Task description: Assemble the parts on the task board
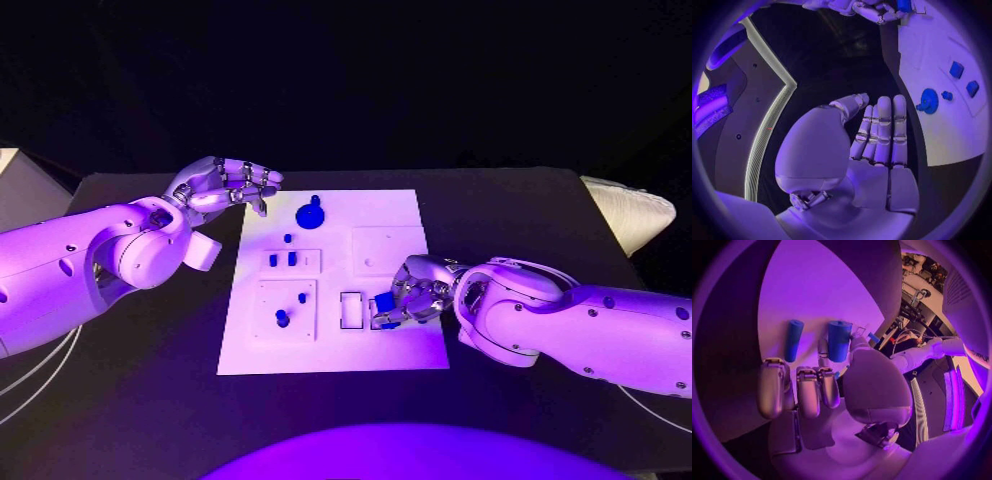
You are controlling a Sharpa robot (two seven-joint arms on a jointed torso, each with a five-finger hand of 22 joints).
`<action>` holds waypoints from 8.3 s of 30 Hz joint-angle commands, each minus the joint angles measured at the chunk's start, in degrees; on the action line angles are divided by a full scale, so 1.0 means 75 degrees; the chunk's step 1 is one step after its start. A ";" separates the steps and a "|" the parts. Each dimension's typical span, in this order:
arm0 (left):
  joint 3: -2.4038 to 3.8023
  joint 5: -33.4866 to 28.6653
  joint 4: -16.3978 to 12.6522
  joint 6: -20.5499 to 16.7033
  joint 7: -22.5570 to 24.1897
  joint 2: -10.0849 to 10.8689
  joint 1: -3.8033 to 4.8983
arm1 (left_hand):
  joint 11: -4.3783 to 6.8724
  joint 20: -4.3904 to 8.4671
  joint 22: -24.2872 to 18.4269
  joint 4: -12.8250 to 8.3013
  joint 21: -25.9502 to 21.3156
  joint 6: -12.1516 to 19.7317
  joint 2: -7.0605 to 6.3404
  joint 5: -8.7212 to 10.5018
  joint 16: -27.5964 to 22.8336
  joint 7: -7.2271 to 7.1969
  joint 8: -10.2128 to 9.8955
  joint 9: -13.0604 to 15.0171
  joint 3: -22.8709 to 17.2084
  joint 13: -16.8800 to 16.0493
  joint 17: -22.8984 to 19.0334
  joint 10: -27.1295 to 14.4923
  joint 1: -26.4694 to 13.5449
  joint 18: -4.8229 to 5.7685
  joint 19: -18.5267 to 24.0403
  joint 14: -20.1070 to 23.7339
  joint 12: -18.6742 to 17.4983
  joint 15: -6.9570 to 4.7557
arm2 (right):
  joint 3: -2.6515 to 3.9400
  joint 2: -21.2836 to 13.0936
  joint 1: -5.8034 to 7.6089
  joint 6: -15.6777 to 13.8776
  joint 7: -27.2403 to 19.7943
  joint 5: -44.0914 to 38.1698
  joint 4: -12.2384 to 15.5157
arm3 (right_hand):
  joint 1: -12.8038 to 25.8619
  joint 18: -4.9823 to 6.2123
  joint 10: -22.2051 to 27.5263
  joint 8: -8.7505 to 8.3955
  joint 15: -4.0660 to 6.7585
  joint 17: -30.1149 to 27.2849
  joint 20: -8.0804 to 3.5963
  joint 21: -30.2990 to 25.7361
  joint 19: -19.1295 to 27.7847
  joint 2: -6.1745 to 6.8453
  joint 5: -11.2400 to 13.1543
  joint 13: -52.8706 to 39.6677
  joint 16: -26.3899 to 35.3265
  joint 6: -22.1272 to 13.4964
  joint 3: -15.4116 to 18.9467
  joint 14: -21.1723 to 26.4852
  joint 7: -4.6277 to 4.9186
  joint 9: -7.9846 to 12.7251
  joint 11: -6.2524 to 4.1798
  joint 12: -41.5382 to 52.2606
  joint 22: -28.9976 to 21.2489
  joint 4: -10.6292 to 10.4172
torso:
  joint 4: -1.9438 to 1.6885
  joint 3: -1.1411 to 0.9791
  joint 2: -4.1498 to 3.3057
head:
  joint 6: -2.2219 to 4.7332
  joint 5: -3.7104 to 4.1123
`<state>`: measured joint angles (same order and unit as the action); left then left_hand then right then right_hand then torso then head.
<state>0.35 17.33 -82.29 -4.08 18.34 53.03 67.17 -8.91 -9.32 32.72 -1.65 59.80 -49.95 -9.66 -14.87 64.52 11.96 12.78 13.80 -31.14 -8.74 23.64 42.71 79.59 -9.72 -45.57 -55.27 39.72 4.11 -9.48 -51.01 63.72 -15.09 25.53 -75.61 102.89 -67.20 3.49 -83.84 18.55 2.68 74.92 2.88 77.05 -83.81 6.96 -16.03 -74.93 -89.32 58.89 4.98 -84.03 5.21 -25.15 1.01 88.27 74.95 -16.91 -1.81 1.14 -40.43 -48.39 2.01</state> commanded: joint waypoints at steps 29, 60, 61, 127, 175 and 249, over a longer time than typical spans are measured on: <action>0.0003 -0.0022 0.0057 0.0166 -0.0076 -0.0031 0.0003 | 0.0018 -0.0049 -0.0030 0.0023 -0.0057 0.0064 -0.0017 -0.0046 0.0004 0.0029 0.0049 0.0010 0.0037 0.0029 0.0000 -0.0069 -0.0085 -0.0119 0.0008 0.0055 0.0021 0.0032 | -0.0025 -0.0235 0.0825 0.0030 0.0206 0.2555 0.0438 | -0.0259 -0.0212 -0.0783 -0.0057 0.0141 0.2010 -0.0086 0.0393 -0.0548 -0.0479 -0.0984 -0.1946 -0.0091 0.0228 -0.0964 -0.0796 -0.0116 0.0155 -0.0138 0.0178 0.1591 0.0017 | -0.0009 0.0005 0.0001 | -0.0003 -0.0144; 0.0002 -0.0017 0.0056 0.0259 -0.0105 -0.0054 0.0003 | 0.0004 -0.0089 -0.0154 0.0202 -0.0226 0.0126 0.0008 -0.0054 0.0044 0.0035 0.0101 0.0015 0.0122 0.0067 0.0013 -0.0149 -0.0264 -0.0117 -0.0014 0.0090 0.0075 0.0064 | -0.0052 0.0892 0.0744 0.1000 0.0717 0.1774 -0.0154 | 0.0597 -0.0219 -0.0819 0.0088 0.0176 0.2010 -0.0105 0.0425 -0.0556 -0.0496 -0.0117 -0.2005 -0.0091 0.0401 -0.0994 -0.0796 -0.0179 0.0159 -0.0188 0.0227 0.1630 0.0012 | 0.0003 -0.0001 -0.0010 | -0.0089 -0.0227; 0.0002 -0.0017 0.0056 0.0260 -0.0107 -0.0053 0.0003 | 0.0004 -0.0089 -0.0154 0.0202 -0.0226 0.0126 0.0008 -0.0054 0.0044 0.0035 0.0101 0.0015 0.0122 0.0067 0.0013 -0.0149 -0.0264 -0.0117 -0.0014 0.0090 0.0075 0.0064 | -0.0052 0.0898 0.0740 0.1004 0.0722 0.1743 -0.0163 | 0.0597 -0.0219 -0.0819 0.0088 0.0176 0.2010 -0.0105 0.0425 -0.0556 -0.0496 -0.0117 -0.2005 -0.0091 0.0401 -0.0994 -0.0796 -0.0179 0.0159 -0.0188 0.0227 0.1630 0.0012 | 0.0002 -0.0001 -0.0008 | -0.0093 -0.0232; 0.0002 0.0034 0.0054 0.0298 -0.0241 -0.0009 0.0005 | 0.0001 -0.0094 -0.0207 0.0252 -0.0288 0.0162 0.0020 -0.0056 0.0078 0.0036 0.0120 0.0016 0.0134 0.0084 0.0024 -0.0194 -0.0281 -0.0120 -0.0061 0.0088 0.0096 0.0066 | -0.0055 0.0443 0.0586 0.0021 -0.0551 0.1918 0.0095 | 0.0156 -0.0192 -0.0775 0.0452 0.0190 0.2010 -0.0124 0.0234 -0.0537 -0.0682 0.0596 -0.1939 -0.0091 0.0207 0.0129 -0.0796 -0.0192 0.0127 -0.0199 0.0148 0.1636 0.0115 | 0.0009 -0.0004 -0.0004 | -0.0116 -0.0355; 0.0000 0.0035 0.0064 0.0308 -0.0318 0.0012 0.0004 | -0.0004 -0.0096 -0.0243 0.0289 -0.0331 0.0179 0.0042 -0.0059 0.0090 0.0042 0.0139 0.0018 0.0133 0.0095 0.0027 -0.0220 -0.0288 -0.0119 -0.0088 0.0101 0.0113 0.0071 | -0.0054 0.0599 0.0320 0.0125 0.0156 0.1297 -0.0093 | -0.0974 -0.0256 -0.0822 0.1784 0.0511 0.2010 -0.0406 0.0564 -0.0626 -0.0541 0.0663 -0.2009 -0.0091 0.0171 -0.0798 -0.0796 -0.0644 -0.1910 -0.0590 0.0231 0.1728 0.0057 | 0.0002 -0.0001 -0.0008 | -0.0166 -0.0374; -0.0007 0.0044 0.0100 0.0371 -0.0364 0.0016 0.0003 | -0.0006 -0.0098 -0.0272 0.0309 -0.0366 0.0197 0.0040 -0.0060 0.0100 0.0044 0.0152 0.0019 0.0136 0.0104 0.0029 -0.0238 -0.0287 -0.0119 -0.0108 0.0112 0.0131 0.0073 | -0.0036 0.0708 0.0325 0.0137 -0.0445 0.1288 -0.0091 | -0.1095 -0.0262 -0.0822 0.1598 0.0516 0.2010 -0.0418 0.0591 -0.0630 0.0076 0.0688 -0.2009 -0.0091 0.0273 -0.1889 -0.0796 -0.0651 -0.2069 -0.0597 0.0231 0.1736 0.0047 | -0.0005 0.0009 -0.0004 | -0.0215 -0.0413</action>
<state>0.27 17.58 -81.41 -2.17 15.37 53.22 67.17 -9.10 -9.94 30.74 0.40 57.18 -48.93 -9.28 -15.12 64.97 12.15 13.62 13.85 -30.05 -8.01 23.79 41.27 77.87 -9.71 -46.18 -54.87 40.32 4.51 -9.76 -45.82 66.20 -13.90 21.80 -64.35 102.45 -75.77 2.62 -83.91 30.75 6.37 74.91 0.22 81.31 -84.01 7.78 -11.07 -74.91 -89.77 60.59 -8.88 -84.02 0.42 -40.61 -3.20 89.73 74.92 -16.49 -1.85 1.17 -40.48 -50.00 -1.07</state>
